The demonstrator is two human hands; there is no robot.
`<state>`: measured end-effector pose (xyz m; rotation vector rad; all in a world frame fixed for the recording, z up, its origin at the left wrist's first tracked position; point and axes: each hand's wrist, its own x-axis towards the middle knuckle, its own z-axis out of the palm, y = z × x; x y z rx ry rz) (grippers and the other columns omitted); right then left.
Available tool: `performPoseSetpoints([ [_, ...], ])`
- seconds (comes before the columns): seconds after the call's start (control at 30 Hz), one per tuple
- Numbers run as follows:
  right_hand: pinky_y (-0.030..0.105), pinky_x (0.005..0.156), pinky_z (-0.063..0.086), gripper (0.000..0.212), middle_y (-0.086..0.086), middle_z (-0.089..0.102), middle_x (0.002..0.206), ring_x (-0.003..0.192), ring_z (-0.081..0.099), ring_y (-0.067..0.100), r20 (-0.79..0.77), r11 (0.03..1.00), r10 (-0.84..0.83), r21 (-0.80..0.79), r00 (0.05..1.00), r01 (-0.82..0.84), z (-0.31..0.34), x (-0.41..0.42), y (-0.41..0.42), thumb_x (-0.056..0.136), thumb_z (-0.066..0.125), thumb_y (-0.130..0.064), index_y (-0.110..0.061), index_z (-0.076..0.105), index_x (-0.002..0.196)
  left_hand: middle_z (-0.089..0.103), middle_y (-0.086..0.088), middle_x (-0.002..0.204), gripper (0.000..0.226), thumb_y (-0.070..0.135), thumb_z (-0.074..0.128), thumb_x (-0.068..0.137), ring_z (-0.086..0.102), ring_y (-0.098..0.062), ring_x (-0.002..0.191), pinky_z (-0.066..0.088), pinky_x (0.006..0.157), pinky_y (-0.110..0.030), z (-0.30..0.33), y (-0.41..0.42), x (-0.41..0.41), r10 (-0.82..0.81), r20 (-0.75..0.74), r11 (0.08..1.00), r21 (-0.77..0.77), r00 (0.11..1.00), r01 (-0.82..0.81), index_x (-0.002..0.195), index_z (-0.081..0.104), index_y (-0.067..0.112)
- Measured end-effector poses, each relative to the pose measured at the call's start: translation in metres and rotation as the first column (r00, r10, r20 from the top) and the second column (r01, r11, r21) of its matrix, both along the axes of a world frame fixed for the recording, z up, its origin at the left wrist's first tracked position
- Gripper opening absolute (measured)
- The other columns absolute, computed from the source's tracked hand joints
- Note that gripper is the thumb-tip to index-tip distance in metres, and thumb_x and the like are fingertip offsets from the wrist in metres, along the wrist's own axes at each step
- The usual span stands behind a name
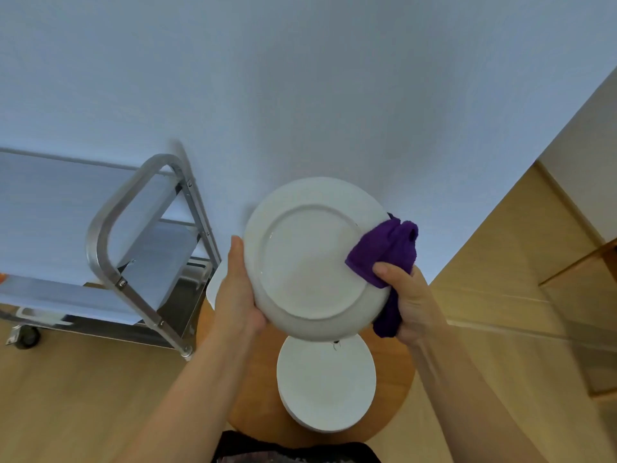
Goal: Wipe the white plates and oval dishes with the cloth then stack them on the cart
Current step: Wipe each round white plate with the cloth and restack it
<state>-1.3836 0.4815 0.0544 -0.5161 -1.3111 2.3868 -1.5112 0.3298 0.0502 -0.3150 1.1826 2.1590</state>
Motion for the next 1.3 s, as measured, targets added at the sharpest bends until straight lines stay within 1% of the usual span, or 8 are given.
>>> performPoseSetpoints([
  [0.13,0.031,0.059,0.056,0.025,0.008,0.074,0.084,0.075,0.071,0.022,0.054,1.0,0.029,-0.01,0.998,-0.028,0.004,0.009,0.016,0.058,0.07,-0.014,-0.018,0.078,0.081,0.073,-0.004,0.101,0.038,0.055,0.049,0.09,0.068,-0.02,0.092,0.055,0.081,-0.039,0.009,-0.01,-0.013,-0.242,-0.219,0.925,-0.345,0.945,0.157,0.106,0.065,0.024],
  [0.3,0.037,0.067,0.057,0.037,0.012,0.073,0.093,0.085,0.07,0.028,0.132,0.956,0.198,0.192,0.971,-0.221,0.023,0.008,0.036,0.051,0.077,-0.017,-0.018,0.077,0.088,0.057,0.026,0.101,0.027,0.044,0.049,0.094,0.052,0.006,0.091,0.038,0.077,-0.014,0.048,0.004,-0.047,-0.654,-0.679,0.714,-0.7,0.333,-0.027,0.118,0.056,0.035],
  [0.43,0.039,0.072,0.055,0.048,0.018,0.07,0.103,0.094,0.067,0.035,0.223,0.86,0.361,0.295,0.905,-0.416,0.033,-0.008,0.02,0.054,0.08,-0.016,-0.011,0.071,0.101,0.047,0.011,0.057,0.044,0.054,0.049,0.09,0.044,-0.008,0.057,0.037,0.06,-0.027,0.069,0.041,-0.033,-0.793,-0.609,0.603,-0.782,-0.014,-0.156,0.06,0.049,0.021],
  [0.63,0.029,0.07,0.055,0.043,0.006,0.073,0.099,0.093,0.069,0.025,0.198,0.829,0.34,0.399,0.919,-0.393,0.039,-0.002,0.028,0.054,0.081,-0.02,-0.026,0.073,0.096,0.025,0.01,0.041,0.057,0.049,0.06,0.083,0.026,-0.008,0.042,0.027,0.048,-0.024,0.049,0.038,-0.037,-0.577,-0.676,0.718,-0.688,0.459,-0.11,0.046,0.028,0.021],
  [0.8,0.027,0.073,0.055,0.05,0.006,0.073,0.097,0.094,0.069,0.023,0.084,0.86,0.304,0.405,0.949,-0.312,0.031,0.013,0.032,0.056,0.078,-0.011,-0.013,0.065,0.104,0.063,0.001,0.06,0.021,0.038,0.069,0.074,0.06,-0.021,0.065,0.051,0.059,-0.03,0.043,0.025,-0.045,-0.07,-0.19,0.933,-0.359,0.979,-0.003,0.068,0.062,0.019],
  [0.93,0.027,0.068,0.056,0.042,0.004,0.073,0.089,0.086,0.07,0.02,-0.069,0.96,0.109,0.265,0.992,-0.087,0.013,0.011,0.012,0.063,0.066,0.002,-0.008,0.062,0.103,0.069,-0.003,0.088,0.021,0.028,0.067,0.074,0.065,-0.026,0.085,0.054,0.079,-0.041,0.025,0.024,-0.019,-0.004,0.037,0.993,-0.115,0.999,0.008,0.093,0.069,0.019],
  [1.03,0.029,0.063,0.056,0.033,0.007,0.073,0.086,0.08,0.07,0.02,-0.098,0.99,0.047,0.14,0.994,-0.033,0.006,0.016,0.011,0.065,0.059,0.0,-0.012,0.072,0.092,0.074,-0.002,0.077,0.011,0.032,0.066,0.08,0.07,-0.025,0.063,0.056,0.057,-0.036,0.01,0.02,0.005,0.002,0.137,0.996,-0.085,0.991,0.009,0.081,0.07,0.021],
  [1.3,0.03,0.057,0.057,0.035,0.008,0.074,0.079,0.071,0.072,0.022,0.021,0.979,0.202,-0.004,0.979,-0.202,0.003,0.029,0.032,0.043,0.069,-0.015,-0.015,0.078,0.077,0.073,0.002,0.086,0.046,0.056,0.047,0.091,0.067,-0.014,0.078,0.051,0.069,-0.025,0.043,0.011,-0.044,-0.634,-0.466,0.718,-0.651,0.618,0.246,0.093,0.071,0.017],
])
